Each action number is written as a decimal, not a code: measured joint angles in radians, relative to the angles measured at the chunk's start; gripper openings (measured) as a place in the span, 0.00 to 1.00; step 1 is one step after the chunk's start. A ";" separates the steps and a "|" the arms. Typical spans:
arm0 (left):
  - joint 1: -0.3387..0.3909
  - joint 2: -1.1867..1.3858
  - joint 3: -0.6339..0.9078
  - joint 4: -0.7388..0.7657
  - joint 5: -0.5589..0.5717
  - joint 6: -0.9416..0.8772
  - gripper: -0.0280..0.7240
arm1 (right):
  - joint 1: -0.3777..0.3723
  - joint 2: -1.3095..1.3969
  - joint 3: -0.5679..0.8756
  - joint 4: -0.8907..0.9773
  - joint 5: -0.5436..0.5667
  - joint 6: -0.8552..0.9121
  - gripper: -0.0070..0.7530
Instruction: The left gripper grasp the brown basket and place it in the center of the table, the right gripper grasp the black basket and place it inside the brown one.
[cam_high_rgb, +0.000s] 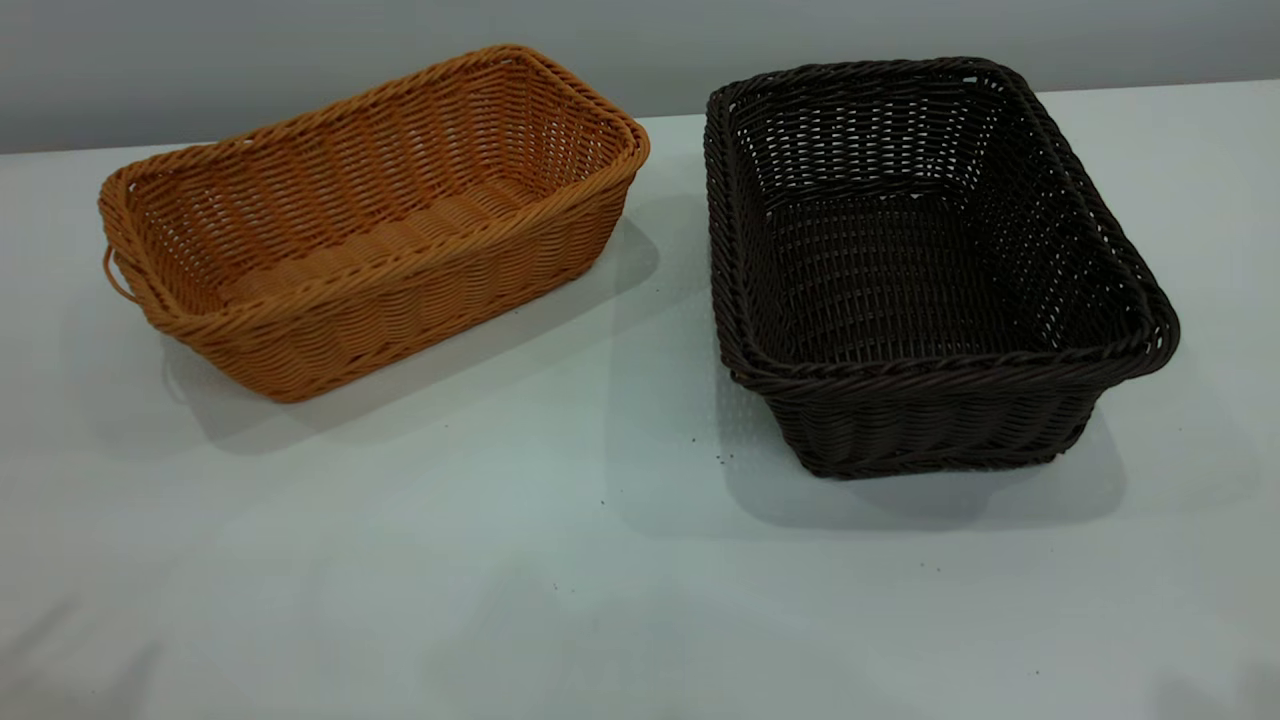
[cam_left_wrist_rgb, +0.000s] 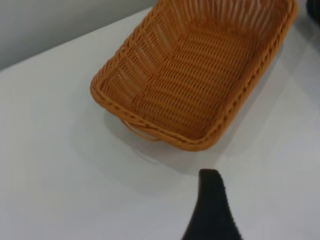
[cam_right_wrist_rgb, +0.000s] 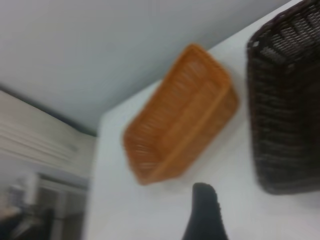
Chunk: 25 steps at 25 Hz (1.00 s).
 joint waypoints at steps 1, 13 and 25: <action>-0.019 0.043 -0.009 0.013 -0.018 0.021 0.64 | 0.000 0.023 0.000 0.034 0.000 -0.004 0.65; -0.097 0.486 -0.046 0.041 -0.429 0.040 0.64 | 0.001 0.341 0.008 0.177 -0.012 0.087 0.65; -0.110 0.677 -0.051 0.040 -0.563 0.040 0.64 | 0.191 0.528 0.079 0.281 -0.211 0.284 0.65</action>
